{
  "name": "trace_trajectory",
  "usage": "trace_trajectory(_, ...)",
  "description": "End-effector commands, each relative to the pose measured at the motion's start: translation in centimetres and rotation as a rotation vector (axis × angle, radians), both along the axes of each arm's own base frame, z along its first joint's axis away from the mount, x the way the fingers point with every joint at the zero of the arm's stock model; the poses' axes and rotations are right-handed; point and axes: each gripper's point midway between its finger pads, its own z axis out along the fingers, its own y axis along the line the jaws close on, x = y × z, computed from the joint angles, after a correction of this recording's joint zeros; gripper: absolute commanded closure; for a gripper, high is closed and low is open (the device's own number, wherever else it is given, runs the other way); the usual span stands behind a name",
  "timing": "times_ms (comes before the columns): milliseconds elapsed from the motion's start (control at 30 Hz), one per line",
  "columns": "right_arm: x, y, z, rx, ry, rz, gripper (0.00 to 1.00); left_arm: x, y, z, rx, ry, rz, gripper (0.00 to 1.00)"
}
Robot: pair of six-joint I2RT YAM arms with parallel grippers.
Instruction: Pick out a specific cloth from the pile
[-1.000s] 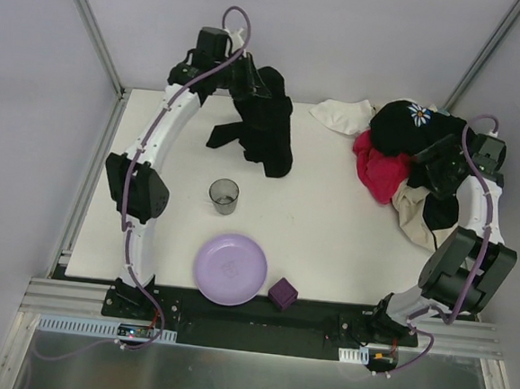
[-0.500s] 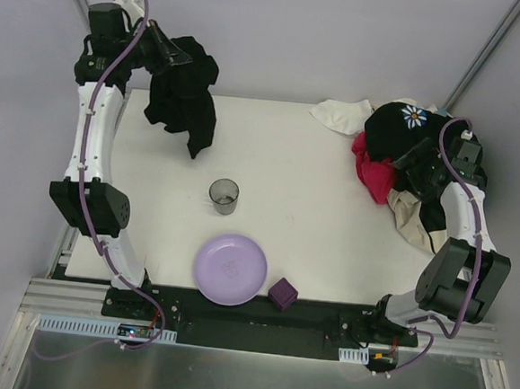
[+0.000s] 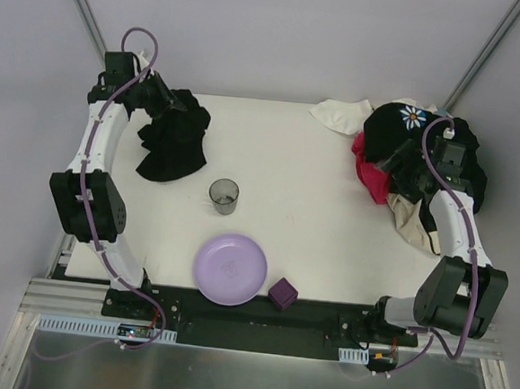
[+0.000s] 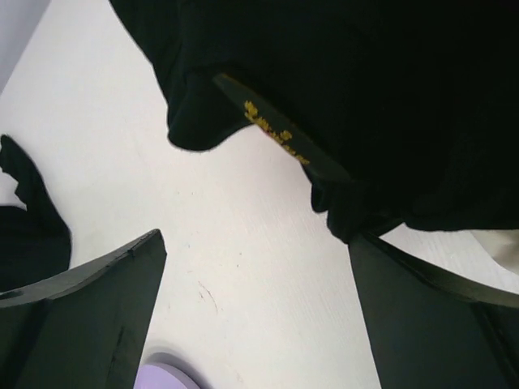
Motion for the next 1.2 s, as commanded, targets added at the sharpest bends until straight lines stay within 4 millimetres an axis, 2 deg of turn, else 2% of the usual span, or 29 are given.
trace_trajectory(0, -1.1, 1.4, 0.7, -0.036, -0.041, 0.049, 0.04, 0.5, 1.2, -6.6, 0.051, 0.099, 0.053, 1.00)
trace_trajectory(167, -2.4, 3.3, -0.6, -0.033, -0.012, 0.102, 0.04, -0.4, 1.0, -13.7, 0.017, 0.244, 0.083, 1.00)
trace_trajectory(300, -3.2, 4.9, -1.4, -0.037, 0.006, 0.146, 0.04, -1.8, 1.5, -18.6, 0.027, 0.357, 0.122, 1.00)
trace_trajectory(400, -3.6, 5.6, -1.9, -0.041, 0.015, 0.162, 0.04, -2.8, 2.0, -20.8, 0.051, 0.410, 0.151, 0.99)
trace_trajectory(467, -3.7, 5.9, -2.2, -0.041, 0.021, 0.172, 0.04, -3.5, 2.2, -21.8, 0.065, 0.437, 0.163, 0.94)
trace_trajectory(500, -3.7, 5.8, -2.3, -0.042, 0.024, 0.170, 0.04, -3.7, 2.2, -21.9, 0.068, 0.440, 0.164, 0.89)
trace_trajectory(533, -3.9, 6.5, -2.4, -0.041, 0.027, 0.189, 0.04, -3.9, 2.2, -21.8, 0.070, 0.438, 0.164, 0.77)
trace_trajectory(600, -3.9, 6.7, -2.4, -0.040, 0.028, 0.194, 0.04, -4.2, 2.3, -21.4, 0.078, 0.425, 0.168, 0.60)
trace_trajectory(733, -3.8, 7.2, -2.0, -0.038, 0.019, 0.206, 0.04, -4.6, 2.2, -18.9, 0.079, 0.363, 0.162, 0.24)
trace_trajectory(767, -3.8, 7.3, -1.9, -0.037, 0.017, 0.208, 0.04, -4.7, 2.1, -18.2, 0.075, 0.345, 0.161, 0.19)
trace_trajectory(967, -3.9, 8.3, -1.7, -0.030, 0.013, 0.235, 0.04, -6.5, 1.4, -14.5, 0.064, 0.253, 0.132, 0.01)
trace_trajectory(1067, -4.1, 8.9, -1.7, -0.025, 0.017, 0.250, 0.04, -8.0, 1.0, -13.2, 0.074, 0.207, 0.102, 0.01)
trace_trajectory(1167, -4.3, 9.6, -1.7, -0.027, 0.018, 0.271, 0.04, -9.7, 1.1, -12.8, 0.115, 0.187, 0.086, 0.01)
